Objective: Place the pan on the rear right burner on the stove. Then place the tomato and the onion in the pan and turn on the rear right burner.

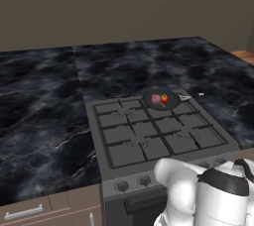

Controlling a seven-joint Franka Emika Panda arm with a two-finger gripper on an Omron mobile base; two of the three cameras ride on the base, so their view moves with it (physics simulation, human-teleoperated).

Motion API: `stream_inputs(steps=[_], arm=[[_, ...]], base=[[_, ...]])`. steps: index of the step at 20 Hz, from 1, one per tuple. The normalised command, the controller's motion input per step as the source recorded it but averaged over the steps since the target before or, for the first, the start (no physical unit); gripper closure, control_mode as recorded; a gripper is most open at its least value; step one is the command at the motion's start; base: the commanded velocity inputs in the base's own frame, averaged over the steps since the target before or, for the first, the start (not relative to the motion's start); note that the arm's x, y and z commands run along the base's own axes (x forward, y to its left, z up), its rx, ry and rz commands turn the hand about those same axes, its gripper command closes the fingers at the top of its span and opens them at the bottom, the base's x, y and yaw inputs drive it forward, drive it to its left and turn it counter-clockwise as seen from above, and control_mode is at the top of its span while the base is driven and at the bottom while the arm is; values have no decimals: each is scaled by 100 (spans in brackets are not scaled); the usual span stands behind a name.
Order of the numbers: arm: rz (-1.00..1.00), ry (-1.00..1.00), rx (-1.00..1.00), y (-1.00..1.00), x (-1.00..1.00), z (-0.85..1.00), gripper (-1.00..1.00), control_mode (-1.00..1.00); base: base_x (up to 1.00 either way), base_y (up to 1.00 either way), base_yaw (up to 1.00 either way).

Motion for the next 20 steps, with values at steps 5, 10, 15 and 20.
stream_inputs(steps=[5,10,15,20], arm=[[-1,1,0,0,7,-20,-100,-100],[0,1,0,0,7,-18,-100,-100],[0,0,0,0,13,-13,-100,-100],[-1,0,0,0,9,-11,-100,-100]], base=[[0,0,0],[0,0,0],[0,0,0],[0,0,0]])
